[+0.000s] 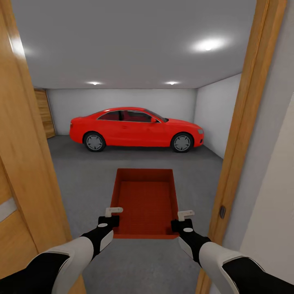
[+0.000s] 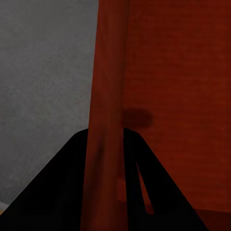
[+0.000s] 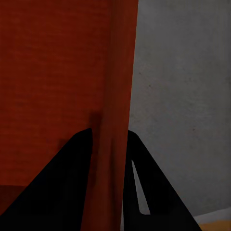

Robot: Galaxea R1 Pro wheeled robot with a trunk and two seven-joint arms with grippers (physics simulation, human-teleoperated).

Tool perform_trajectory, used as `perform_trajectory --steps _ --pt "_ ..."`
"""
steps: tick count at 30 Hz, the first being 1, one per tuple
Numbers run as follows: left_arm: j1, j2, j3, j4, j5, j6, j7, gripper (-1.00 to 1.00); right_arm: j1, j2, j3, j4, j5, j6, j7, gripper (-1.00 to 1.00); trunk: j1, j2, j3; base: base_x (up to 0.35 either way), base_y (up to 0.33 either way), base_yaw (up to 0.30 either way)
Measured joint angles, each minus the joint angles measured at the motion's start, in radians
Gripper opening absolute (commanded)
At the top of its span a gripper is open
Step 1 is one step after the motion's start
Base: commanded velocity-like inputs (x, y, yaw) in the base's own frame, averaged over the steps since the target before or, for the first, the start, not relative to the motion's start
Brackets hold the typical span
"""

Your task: Move the two storage containers from the living room to the garage. In the garage, place one container on the floor and stack the other container on top of it (either order is fine).

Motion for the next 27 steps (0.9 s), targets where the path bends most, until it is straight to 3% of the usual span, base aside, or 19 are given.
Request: perform_trajectory --steps 27 --pt "0.000 0.001 0.000 0.000 0.000 0.001 -0.001 -1.00 0.000 0.000 0.000 0.000 -0.001 0.000 0.000 -1.00 0.000 0.000 0.000 0.026 0.024 -0.009"
